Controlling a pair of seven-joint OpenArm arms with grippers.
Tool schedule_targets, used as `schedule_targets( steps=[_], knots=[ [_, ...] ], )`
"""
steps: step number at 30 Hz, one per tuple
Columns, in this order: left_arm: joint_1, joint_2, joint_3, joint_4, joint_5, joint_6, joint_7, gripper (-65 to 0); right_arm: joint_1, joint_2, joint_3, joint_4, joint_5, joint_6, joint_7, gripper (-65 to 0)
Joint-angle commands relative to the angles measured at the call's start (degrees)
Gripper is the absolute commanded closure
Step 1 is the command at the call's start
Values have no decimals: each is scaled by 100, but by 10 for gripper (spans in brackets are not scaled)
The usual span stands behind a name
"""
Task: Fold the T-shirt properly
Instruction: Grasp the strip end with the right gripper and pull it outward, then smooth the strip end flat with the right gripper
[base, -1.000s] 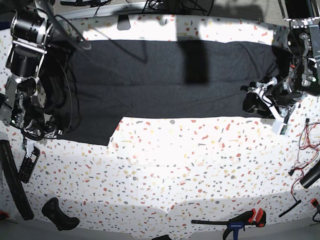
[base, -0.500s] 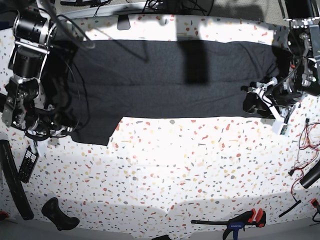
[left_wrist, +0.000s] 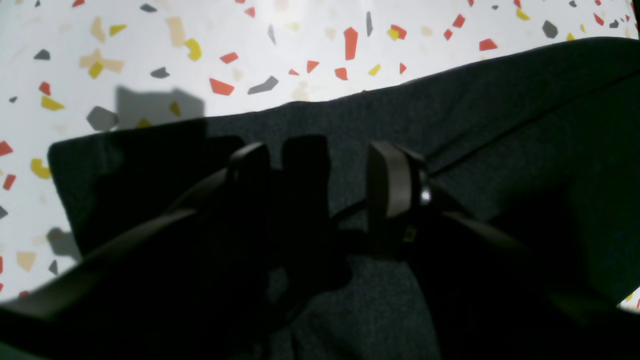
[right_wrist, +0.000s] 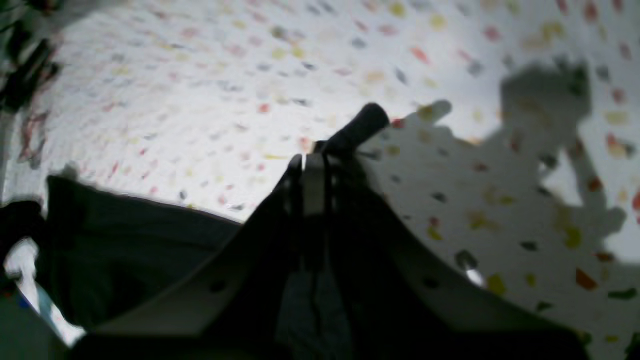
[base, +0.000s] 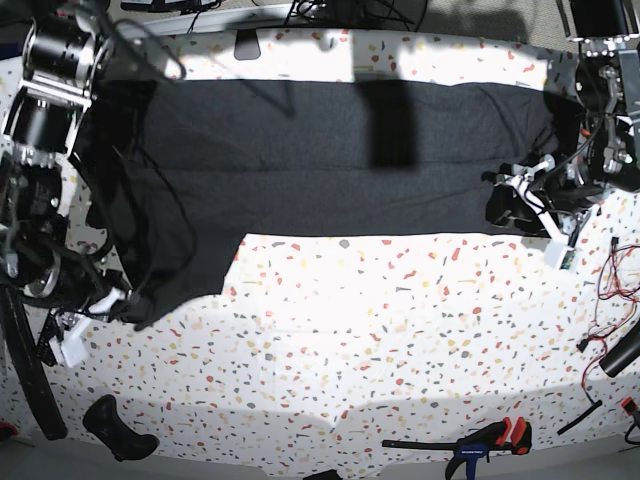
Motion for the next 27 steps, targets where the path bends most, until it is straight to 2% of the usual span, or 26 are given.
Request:
schedule_targets(
  steps=[1,7,15,23,27],
  knots=[
    [-76,-63,-35,103,-70,-2,-87,-297,-11,94,17,337,199,43,0,0],
    [-76,-63,-35,103,-70,-2,-87,-297,-1097,94,20,2013,282,43,2,0],
    [-76,-63,-35,103,-68,-2,-87,-297,-2728,96,20,3624,275,43,-4,0],
    [-76,-63,-35,103,-66,-2,-85,-297,-4468,111,125,4450,127,43,-17,0],
    [-76,-63,-35,103,-66,-2,-85,-297,-5189,378,446,4500,-70,43,28,0]
  ],
)
